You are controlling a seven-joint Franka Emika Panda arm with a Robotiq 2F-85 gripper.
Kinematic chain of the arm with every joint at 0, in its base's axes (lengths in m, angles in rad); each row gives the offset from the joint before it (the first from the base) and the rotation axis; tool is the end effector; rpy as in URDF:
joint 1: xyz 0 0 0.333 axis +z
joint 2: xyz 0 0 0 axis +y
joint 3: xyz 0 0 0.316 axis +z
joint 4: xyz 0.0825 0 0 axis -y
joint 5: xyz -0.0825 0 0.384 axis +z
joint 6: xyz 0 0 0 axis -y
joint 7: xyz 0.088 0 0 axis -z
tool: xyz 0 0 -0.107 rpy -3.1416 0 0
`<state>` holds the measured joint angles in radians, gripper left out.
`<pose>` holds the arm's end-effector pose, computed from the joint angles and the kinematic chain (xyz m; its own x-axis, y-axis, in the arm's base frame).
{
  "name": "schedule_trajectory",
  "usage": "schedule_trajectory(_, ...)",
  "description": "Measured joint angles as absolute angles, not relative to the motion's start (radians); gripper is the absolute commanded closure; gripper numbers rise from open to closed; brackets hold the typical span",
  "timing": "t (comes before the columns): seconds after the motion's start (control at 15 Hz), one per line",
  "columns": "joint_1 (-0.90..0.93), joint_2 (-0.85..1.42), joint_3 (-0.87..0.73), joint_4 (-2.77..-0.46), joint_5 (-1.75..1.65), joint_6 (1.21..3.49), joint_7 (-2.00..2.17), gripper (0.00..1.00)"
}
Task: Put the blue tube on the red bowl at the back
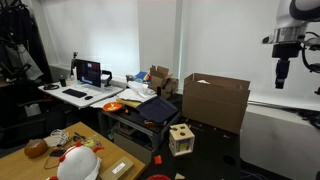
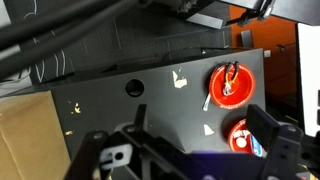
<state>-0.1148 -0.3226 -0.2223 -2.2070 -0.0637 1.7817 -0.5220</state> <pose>0.4176 -0.1593 0.4995 0.9721 0.2168 -0.0898 0.2118 -0.9753 -0.0626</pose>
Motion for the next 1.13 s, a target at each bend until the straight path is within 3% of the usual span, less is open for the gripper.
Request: schedule_trajectory(1.13, -0.056, -0.342, -0.151, -2.305, -0.066, 1.783, -0.465, 0.0)
